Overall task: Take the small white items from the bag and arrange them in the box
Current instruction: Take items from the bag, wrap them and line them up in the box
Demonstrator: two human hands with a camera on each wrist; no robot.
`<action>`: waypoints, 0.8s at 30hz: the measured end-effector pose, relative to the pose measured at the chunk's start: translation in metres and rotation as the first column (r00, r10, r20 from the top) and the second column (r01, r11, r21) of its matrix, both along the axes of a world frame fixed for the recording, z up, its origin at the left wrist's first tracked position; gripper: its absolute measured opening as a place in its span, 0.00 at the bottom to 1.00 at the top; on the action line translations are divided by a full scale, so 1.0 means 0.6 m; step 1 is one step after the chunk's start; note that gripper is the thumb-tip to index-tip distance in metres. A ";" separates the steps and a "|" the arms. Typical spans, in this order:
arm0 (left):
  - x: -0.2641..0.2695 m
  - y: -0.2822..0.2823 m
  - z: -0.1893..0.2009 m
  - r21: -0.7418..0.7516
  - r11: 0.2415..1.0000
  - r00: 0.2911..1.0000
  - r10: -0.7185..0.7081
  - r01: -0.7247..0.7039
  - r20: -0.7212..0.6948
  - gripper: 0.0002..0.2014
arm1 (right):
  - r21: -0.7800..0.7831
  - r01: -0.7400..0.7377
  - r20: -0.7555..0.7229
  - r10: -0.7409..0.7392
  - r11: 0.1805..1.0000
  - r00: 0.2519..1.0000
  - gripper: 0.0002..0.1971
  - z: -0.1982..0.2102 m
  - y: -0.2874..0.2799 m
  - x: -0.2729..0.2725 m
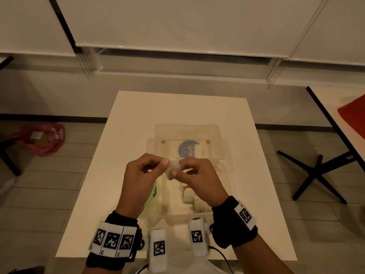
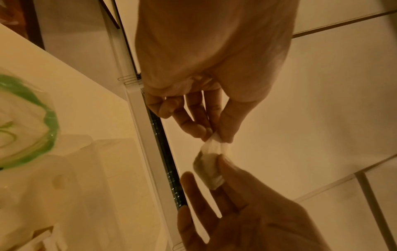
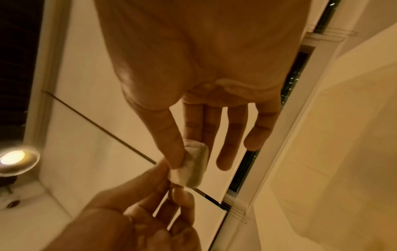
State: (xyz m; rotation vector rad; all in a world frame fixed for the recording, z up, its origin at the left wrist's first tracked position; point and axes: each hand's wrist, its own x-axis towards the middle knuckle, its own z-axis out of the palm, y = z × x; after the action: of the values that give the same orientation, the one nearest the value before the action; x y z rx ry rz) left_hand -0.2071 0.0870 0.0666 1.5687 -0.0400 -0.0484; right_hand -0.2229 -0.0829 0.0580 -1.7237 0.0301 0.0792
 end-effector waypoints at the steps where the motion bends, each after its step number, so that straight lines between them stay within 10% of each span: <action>1: -0.001 0.000 0.000 -0.003 1.000 1.000 0.017 -0.017 -0.008 0.03 | 0.035 0.025 0.000 -0.025 0.999 1.000 0.06 0.001 -0.002 0.000; 24: -0.008 -0.011 0.005 0.225 0.974 0.998 0.019 -0.033 0.064 0.04 | -0.017 0.159 0.162 -0.154 0.987 0.975 0.03 0.031 -0.011 -0.014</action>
State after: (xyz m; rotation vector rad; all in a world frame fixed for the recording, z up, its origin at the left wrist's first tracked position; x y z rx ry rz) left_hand -0.2121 0.0802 0.0695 1.7986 -0.0643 0.0168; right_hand -0.2314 -0.0896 0.0767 -1.7467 0.0486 -0.1775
